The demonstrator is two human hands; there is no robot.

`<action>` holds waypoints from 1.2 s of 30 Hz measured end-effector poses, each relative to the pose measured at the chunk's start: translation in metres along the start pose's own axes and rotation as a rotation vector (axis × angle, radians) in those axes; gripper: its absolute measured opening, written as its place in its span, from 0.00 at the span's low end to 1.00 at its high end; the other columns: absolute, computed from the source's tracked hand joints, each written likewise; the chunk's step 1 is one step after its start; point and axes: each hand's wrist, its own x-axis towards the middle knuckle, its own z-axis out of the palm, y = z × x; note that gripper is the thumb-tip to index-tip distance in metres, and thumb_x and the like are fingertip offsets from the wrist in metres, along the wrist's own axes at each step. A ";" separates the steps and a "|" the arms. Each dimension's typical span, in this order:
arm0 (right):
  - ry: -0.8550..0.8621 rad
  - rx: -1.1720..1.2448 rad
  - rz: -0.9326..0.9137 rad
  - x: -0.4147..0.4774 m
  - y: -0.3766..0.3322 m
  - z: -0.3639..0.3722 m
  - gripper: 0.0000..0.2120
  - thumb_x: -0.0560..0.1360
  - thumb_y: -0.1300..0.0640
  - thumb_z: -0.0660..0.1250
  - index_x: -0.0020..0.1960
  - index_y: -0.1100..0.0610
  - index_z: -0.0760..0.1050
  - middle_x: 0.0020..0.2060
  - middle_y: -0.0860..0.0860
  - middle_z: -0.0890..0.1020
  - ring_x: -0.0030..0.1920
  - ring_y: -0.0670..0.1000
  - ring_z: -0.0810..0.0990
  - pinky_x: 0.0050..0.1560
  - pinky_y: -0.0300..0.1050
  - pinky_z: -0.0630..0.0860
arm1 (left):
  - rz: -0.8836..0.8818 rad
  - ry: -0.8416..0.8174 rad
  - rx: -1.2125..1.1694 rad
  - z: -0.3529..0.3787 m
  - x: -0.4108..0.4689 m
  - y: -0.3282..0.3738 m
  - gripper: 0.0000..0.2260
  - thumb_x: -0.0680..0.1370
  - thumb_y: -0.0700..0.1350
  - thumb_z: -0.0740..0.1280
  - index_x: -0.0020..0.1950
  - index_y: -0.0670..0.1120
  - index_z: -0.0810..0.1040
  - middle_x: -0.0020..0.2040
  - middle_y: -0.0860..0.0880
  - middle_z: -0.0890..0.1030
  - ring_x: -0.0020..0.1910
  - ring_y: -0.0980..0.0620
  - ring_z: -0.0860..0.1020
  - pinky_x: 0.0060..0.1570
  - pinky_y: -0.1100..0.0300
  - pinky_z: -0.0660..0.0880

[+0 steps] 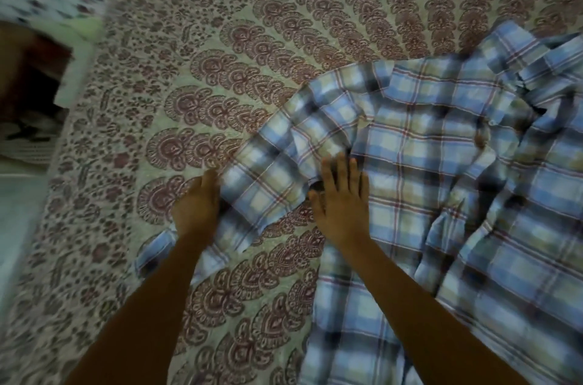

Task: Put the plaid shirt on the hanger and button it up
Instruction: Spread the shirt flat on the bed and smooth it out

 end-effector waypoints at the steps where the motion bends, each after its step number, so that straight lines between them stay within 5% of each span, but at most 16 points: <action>1: -0.019 -0.015 0.015 -0.004 -0.003 0.003 0.32 0.78 0.41 0.39 0.71 0.58 0.64 0.71 0.62 0.65 0.71 0.66 0.63 0.68 0.66 0.59 | 0.014 -0.011 0.027 -0.003 0.003 -0.010 0.14 0.80 0.46 0.58 0.64 0.43 0.69 0.49 0.35 0.78 0.39 0.34 0.78 0.36 0.50 0.68; 9: -0.074 0.024 -0.036 -0.043 -0.040 0.027 0.36 0.71 0.39 0.35 0.76 0.52 0.46 0.76 0.57 0.46 0.76 0.59 0.42 0.73 0.55 0.37 | -0.170 0.029 0.099 -0.018 0.015 -0.067 0.17 0.79 0.50 0.60 0.63 0.41 0.70 0.55 0.33 0.74 0.53 0.34 0.74 0.53 0.42 0.68; 16: -0.131 -0.043 -0.158 -0.067 -0.097 0.048 0.31 0.75 0.44 0.46 0.73 0.57 0.61 0.74 0.60 0.59 0.73 0.63 0.58 0.71 0.59 0.50 | -0.667 0.123 -0.194 0.001 -0.081 -0.079 0.27 0.78 0.60 0.56 0.72 0.46 0.61 0.70 0.34 0.63 0.68 0.34 0.63 0.64 0.40 0.59; 18: -0.093 -0.136 -0.267 -0.068 -0.110 0.052 0.25 0.73 0.46 0.51 0.62 0.57 0.73 0.71 0.60 0.66 0.70 0.63 0.65 0.68 0.60 0.56 | -0.789 0.156 -0.281 0.000 -0.093 -0.076 0.31 0.77 0.62 0.58 0.72 0.44 0.59 0.69 0.33 0.64 0.65 0.33 0.65 0.62 0.41 0.62; 21: -0.093 -0.206 -0.446 -0.066 -0.127 0.055 0.15 0.71 0.48 0.59 0.49 0.55 0.79 0.70 0.58 0.68 0.70 0.60 0.67 0.67 0.61 0.57 | -0.905 0.195 -0.571 -0.011 -0.093 -0.074 0.31 0.76 0.58 0.64 0.73 0.44 0.57 0.67 0.35 0.68 0.60 0.35 0.72 0.53 0.46 0.70; 24: -0.166 -0.288 -0.545 -0.061 -0.140 0.053 0.18 0.72 0.48 0.63 0.57 0.56 0.77 0.72 0.56 0.65 0.73 0.59 0.62 0.70 0.61 0.56 | -0.800 0.263 -0.750 -0.021 -0.094 -0.076 0.23 0.76 0.48 0.67 0.68 0.43 0.64 0.58 0.38 0.77 0.53 0.38 0.78 0.43 0.55 0.68; 27: -0.290 -0.354 -0.599 -0.056 -0.149 0.049 0.26 0.79 0.47 0.55 0.72 0.60 0.60 0.76 0.55 0.54 0.76 0.57 0.50 0.74 0.59 0.44 | -0.725 0.248 -0.792 -0.032 -0.091 -0.082 0.18 0.76 0.39 0.67 0.64 0.40 0.70 0.52 0.36 0.80 0.51 0.39 0.78 0.41 0.61 0.66; 32: -0.218 -0.076 -0.552 -0.085 -0.182 0.055 0.28 0.78 0.44 0.49 0.68 0.62 0.67 0.73 0.55 0.63 0.70 0.60 0.64 0.70 0.56 0.61 | -0.672 0.470 -0.693 -0.065 -0.086 -0.098 0.14 0.76 0.36 0.66 0.61 0.36 0.73 0.52 0.36 0.80 0.45 0.45 0.77 0.33 0.73 0.64; 34: -0.232 -0.031 -0.557 -0.096 -0.185 0.068 0.25 0.78 0.47 0.55 0.69 0.62 0.66 0.74 0.54 0.59 0.71 0.59 0.62 0.72 0.55 0.56 | -0.626 0.483 -0.603 -0.066 -0.092 -0.108 0.13 0.75 0.36 0.66 0.59 0.36 0.75 0.51 0.36 0.80 0.43 0.46 0.76 0.34 0.70 0.65; 36: -0.325 -0.065 -0.550 -0.104 -0.181 0.077 0.28 0.77 0.50 0.60 0.72 0.62 0.61 0.76 0.55 0.53 0.74 0.58 0.56 0.74 0.55 0.51 | -0.548 0.272 -0.439 -0.053 -0.101 -0.121 0.12 0.75 0.38 0.65 0.58 0.39 0.75 0.52 0.38 0.81 0.44 0.45 0.77 0.39 0.61 0.68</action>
